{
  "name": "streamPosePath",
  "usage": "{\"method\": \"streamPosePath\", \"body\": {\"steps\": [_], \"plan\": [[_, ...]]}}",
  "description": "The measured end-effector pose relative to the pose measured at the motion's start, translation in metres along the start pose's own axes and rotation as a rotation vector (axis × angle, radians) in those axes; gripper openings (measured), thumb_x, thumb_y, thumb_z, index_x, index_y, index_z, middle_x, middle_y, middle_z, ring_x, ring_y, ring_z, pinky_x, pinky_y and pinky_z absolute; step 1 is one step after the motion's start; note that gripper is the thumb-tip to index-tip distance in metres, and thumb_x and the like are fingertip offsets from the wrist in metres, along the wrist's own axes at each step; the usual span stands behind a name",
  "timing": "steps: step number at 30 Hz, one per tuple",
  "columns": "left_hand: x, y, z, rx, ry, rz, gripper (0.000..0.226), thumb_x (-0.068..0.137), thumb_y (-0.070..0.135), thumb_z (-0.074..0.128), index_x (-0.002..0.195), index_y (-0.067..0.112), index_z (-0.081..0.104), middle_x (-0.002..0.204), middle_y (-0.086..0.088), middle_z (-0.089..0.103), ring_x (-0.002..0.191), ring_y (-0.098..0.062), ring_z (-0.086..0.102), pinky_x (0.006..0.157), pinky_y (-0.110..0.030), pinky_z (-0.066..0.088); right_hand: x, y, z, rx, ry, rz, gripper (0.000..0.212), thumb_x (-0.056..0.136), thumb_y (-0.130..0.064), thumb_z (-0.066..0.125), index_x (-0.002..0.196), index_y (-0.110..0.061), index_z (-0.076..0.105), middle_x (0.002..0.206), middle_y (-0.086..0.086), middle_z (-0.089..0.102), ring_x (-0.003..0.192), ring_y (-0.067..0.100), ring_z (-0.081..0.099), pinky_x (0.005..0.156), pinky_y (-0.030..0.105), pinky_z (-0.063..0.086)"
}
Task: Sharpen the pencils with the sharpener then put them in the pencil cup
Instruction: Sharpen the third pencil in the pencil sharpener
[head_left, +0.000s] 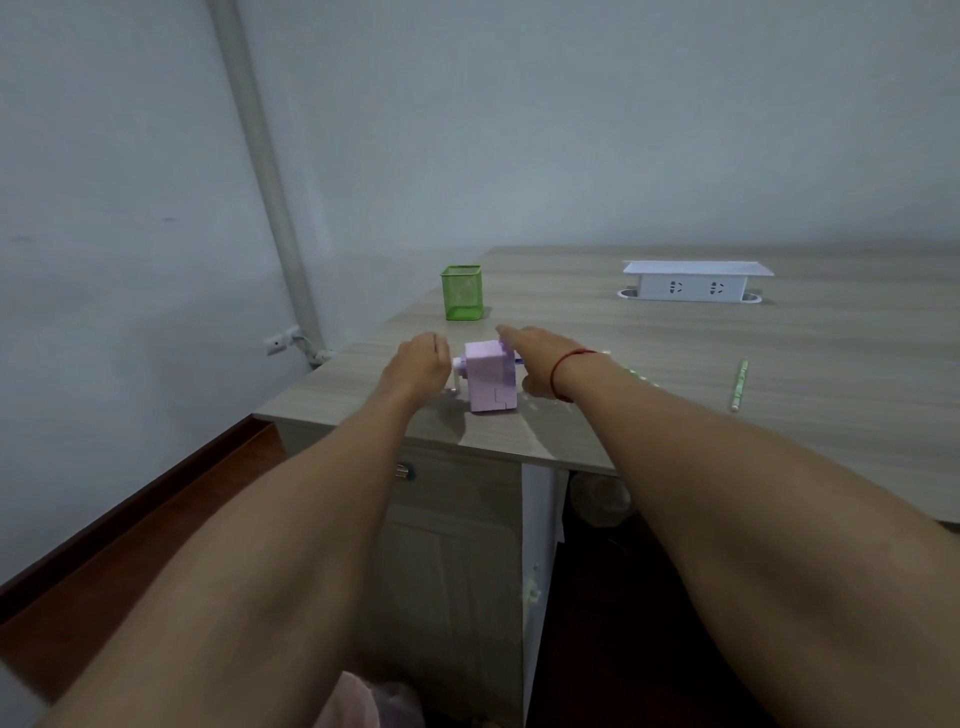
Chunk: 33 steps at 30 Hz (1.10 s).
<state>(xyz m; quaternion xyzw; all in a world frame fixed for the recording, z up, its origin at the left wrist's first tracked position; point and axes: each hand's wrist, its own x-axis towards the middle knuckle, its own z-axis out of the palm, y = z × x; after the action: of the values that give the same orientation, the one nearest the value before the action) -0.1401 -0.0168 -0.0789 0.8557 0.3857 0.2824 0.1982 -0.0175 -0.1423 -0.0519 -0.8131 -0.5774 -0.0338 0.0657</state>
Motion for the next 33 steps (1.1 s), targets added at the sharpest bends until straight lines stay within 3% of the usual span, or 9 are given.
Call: {"method": "streamPosePath", "body": {"steps": [2,3,5,9,14,19,24,28,33], "plan": [[-0.006,-0.004,0.002,0.0,-0.074,-0.021,0.03,0.099,0.019,0.03,0.101,0.003,0.055,0.121,-0.024,0.058,0.106,-0.037,0.055,0.084,-0.037,0.043,0.001,-0.008,0.001,-0.032,-0.011,-0.038,0.076,0.082,-0.009,0.066,0.146,-0.021,0.028,0.142,0.009,0.041,0.125,0.031,0.049,0.1,0.045,0.046],[-0.009,-0.005,0.004,-0.005,-0.11,-0.021,0.031,0.099,0.018,0.032,0.115,0.003,0.053,0.126,-0.023,0.055,0.109,-0.036,0.055,0.087,-0.037,0.044,0.002,-0.011,0.001,-0.05,-0.005,-0.055,0.078,0.08,-0.012,0.069,0.145,-0.023,0.029,0.142,0.007,0.039,0.125,0.031,0.05,0.098,0.045,0.047],[-0.014,-0.006,0.005,-0.001,-0.154,-0.005,0.034,0.096,0.014,0.037,0.127,0.005,0.049,0.128,-0.02,0.054,0.11,-0.034,0.056,0.093,-0.039,0.046,0.004,-0.016,0.001,-0.082,0.003,-0.094,0.072,0.079,-0.014,0.071,0.141,-0.021,0.035,0.142,0.006,0.036,0.123,0.031,0.05,0.095,0.042,0.048],[-0.018,-0.007,0.005,0.131,-0.231,0.08,0.013,0.089,0.009,0.048,0.092,0.01,0.061,0.101,-0.016,0.066,0.087,-0.028,0.06,0.08,-0.037,0.051,0.009,-0.026,0.004,-0.089,0.038,-0.119,0.056,0.083,-0.017,0.067,0.133,-0.014,0.043,0.132,0.01,0.048,0.118,0.029,0.053,0.093,0.038,0.046],[-0.016,-0.016,0.005,0.318,-0.242,0.133,0.02,0.09,0.022,0.056,0.096,0.008,0.069,0.099,-0.013,0.068,0.089,-0.029,0.063,0.084,-0.039,0.053,0.014,-0.037,0.008,-0.021,0.074,-0.071,0.056,0.088,-0.025,0.061,0.136,-0.009,0.039,0.132,0.016,0.049,0.116,0.034,0.054,0.096,0.041,0.048],[-0.014,-0.017,0.01,0.395,-0.241,0.179,0.021,0.092,0.022,0.054,0.102,0.008,0.066,0.099,-0.014,0.066,0.087,-0.028,0.063,0.083,-0.04,0.053,0.022,-0.037,0.01,-0.082,0.064,-0.067,0.042,0.091,-0.038,0.057,0.121,-0.01,0.051,0.123,0.014,0.053,0.105,0.03,0.058,0.089,0.038,0.049],[-0.008,-0.02,0.01,0.488,-0.279,0.243,0.024,0.096,0.021,0.047,0.108,0.007,0.062,0.103,-0.014,0.064,0.089,-0.027,0.061,0.078,-0.034,0.048,0.024,-0.037,0.016,-0.06,0.099,-0.059,0.038,0.093,-0.037,0.052,0.121,-0.011,0.051,0.121,0.013,0.057,0.108,0.03,0.057,0.086,0.038,0.046],[0.003,-0.022,0.002,0.543,-0.24,0.354,0.023,0.097,0.024,0.046,0.107,0.01,0.061,0.102,-0.014,0.064,0.092,-0.03,0.062,0.079,-0.038,0.048,0.023,-0.042,0.021,-0.038,0.126,-0.031,0.039,0.092,-0.033,0.047,0.125,-0.012,0.049,0.127,0.013,0.053,0.115,0.033,0.054,0.092,0.04,0.044],[0.022,-0.005,-0.02,0.647,-0.149,0.489,0.019,0.092,0.006,0.049,0.107,0.007,0.06,0.105,-0.016,0.065,0.096,-0.033,0.062,0.076,-0.036,0.045,0.021,-0.042,0.02,-0.05,0.154,0.004,0.039,0.096,-0.033,0.041,0.13,-0.013,0.046,0.133,0.011,0.05,0.119,0.032,0.052,0.093,0.038,0.042]]}}
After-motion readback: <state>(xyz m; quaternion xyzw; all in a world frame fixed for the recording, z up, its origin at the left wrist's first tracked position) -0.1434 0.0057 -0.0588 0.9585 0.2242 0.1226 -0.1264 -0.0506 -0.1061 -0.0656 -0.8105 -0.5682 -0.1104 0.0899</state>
